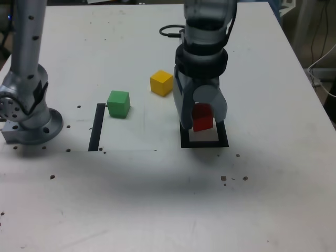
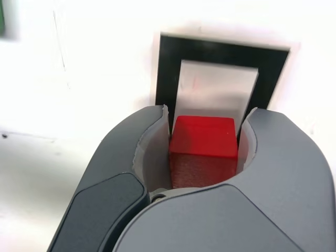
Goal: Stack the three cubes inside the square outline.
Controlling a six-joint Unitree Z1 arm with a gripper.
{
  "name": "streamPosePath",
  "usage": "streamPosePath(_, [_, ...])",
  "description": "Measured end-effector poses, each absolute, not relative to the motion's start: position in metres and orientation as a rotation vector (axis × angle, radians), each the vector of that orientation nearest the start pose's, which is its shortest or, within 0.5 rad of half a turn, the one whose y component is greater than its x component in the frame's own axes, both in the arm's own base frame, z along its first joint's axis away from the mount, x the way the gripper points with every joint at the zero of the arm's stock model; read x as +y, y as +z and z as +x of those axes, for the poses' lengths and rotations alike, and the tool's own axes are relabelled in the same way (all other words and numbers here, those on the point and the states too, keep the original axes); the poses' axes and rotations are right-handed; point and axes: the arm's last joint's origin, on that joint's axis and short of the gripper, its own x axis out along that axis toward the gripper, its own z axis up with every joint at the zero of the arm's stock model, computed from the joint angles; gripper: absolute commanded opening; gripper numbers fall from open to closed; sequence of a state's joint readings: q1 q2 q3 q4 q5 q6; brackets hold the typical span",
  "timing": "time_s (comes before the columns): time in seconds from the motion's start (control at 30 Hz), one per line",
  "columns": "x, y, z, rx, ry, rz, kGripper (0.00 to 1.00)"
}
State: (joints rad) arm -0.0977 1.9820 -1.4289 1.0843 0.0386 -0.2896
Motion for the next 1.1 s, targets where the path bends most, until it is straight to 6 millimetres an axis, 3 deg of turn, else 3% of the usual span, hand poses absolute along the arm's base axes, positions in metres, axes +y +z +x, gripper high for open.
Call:
streamPosePath(0.2, [-0.027, 0.234, 0.35, 1.632, 0.213, -0.104, 0.15])
streamPosePath(0.53, [-0.026, 0.23, 0.352, 1.642, 0.217, -0.108, 0.28])
streamPosePath(1.1, [-0.025, 0.223, 0.353, 1.649, 0.186, -0.093, 0.72])
